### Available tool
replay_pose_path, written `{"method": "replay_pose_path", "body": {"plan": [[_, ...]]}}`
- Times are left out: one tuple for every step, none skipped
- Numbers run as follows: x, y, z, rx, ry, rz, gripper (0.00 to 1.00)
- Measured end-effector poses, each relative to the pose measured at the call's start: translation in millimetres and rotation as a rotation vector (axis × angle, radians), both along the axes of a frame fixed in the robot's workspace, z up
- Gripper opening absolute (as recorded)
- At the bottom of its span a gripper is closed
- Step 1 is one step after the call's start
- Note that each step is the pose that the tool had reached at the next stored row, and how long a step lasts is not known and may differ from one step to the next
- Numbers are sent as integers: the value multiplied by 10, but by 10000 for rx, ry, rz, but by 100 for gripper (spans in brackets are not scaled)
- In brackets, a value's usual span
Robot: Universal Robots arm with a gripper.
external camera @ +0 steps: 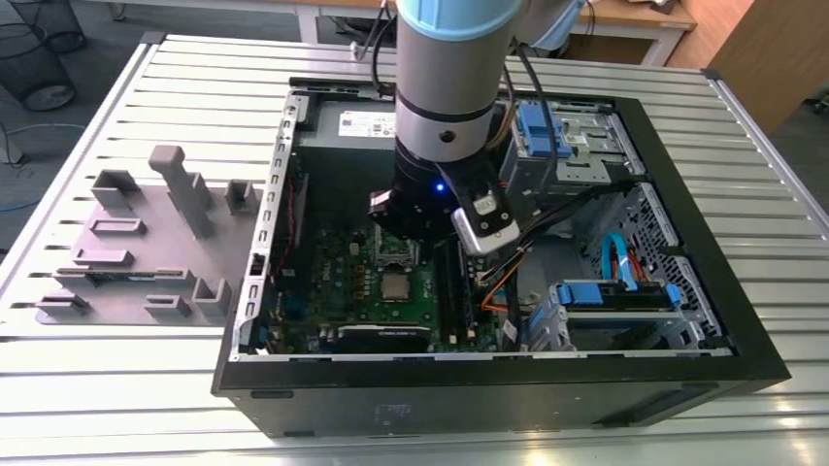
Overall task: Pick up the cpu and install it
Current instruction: 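Close the cpu cover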
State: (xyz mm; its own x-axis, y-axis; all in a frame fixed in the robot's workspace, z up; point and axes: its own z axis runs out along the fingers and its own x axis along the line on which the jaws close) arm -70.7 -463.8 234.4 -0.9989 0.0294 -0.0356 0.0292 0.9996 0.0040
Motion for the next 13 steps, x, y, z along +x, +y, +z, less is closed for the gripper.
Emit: {"method": "replay_pose_path", "body": {"plan": [[18, 17, -2, 0, 0, 0, 10], [34, 33, -4, 1, -1, 0, 10], [50, 48, -6, 0, 0, 0, 10], [65, 65, -8, 0, -1, 0, 10], [80, 82, -9, 0, 0, 0, 10], [94, 100, -11, 0, 0, 0, 10], [106, 118, -12, 0, 0, 0, 10], [116, 139, -15, 1, -1, -1, 10], [123, 165, -19, 0, -1, -1, 10], [129, 190, -22, -2, 0, 0, 10], [134, 213, -26, -5, 0, 0, 10], [137, 236, -32, -6, 0, 0, 10], [138, 255, -39, -5, -1, 7, 10]]}}
